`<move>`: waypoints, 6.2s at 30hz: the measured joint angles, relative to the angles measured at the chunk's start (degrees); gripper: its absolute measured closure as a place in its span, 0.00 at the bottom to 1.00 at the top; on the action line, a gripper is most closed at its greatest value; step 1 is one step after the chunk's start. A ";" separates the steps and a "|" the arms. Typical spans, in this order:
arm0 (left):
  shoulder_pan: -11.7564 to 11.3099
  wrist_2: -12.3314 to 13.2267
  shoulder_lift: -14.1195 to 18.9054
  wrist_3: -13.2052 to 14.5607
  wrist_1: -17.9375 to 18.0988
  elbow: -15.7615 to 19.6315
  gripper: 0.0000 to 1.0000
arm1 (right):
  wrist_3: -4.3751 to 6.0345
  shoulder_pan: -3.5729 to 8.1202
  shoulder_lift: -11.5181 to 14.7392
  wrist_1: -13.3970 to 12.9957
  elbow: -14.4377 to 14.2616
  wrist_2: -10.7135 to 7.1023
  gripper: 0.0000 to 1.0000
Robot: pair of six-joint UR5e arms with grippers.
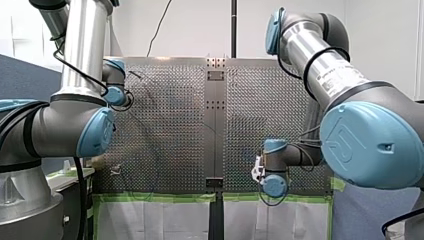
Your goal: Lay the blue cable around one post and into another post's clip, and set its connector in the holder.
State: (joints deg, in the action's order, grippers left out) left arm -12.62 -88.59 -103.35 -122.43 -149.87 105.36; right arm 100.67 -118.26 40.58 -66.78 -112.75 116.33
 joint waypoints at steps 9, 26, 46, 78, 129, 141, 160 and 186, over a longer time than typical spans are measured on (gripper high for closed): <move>-0.01 -0.04 0.00 0.08 0.00 0.00 0.00 | -0.39 4.45 -0.52 -4.47 -4.46 -4.46 1.00; 0.00 0.01 -0.01 0.17 0.00 -0.01 0.00 | 0.87 12.46 -7.59 -12.46 -3.41 -11.76 1.00; 0.05 0.05 0.01 0.16 0.01 -0.01 0.00 | 2.62 22.59 -17.73 -22.61 6.51 -17.54 1.00; 0.02 -0.04 -0.03 0.09 0.09 0.00 0.00 | -6.93 30.60 -27.00 -33.40 0.04 -30.59 0.97; 0.05 -0.04 0.00 0.00 -0.08 0.00 0.00 | -1.75 24.88 -2.06 -19.48 -0.41 -36.68 0.97; 0.06 -0.03 -0.02 -0.03 -0.31 0.00 0.00 | -1.39 25.26 -2.36 -16.95 -0.17 -33.51 0.97; 0.22 -0.04 0.00 -0.06 -0.54 0.00 0.00 | -5.74 24.19 -6.50 -13.99 2.13 -34.67 0.97; 0.37 -1.00 -0.03 -0.08 -0.70 0.00 0.00 | -8.37 15.95 0.18 -8.60 2.03 -30.04 0.95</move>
State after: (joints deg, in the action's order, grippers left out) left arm -12.24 -89.59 -103.37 -122.51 -150.57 105.36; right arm 92.30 -102.32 40.77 -75.38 -110.71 86.29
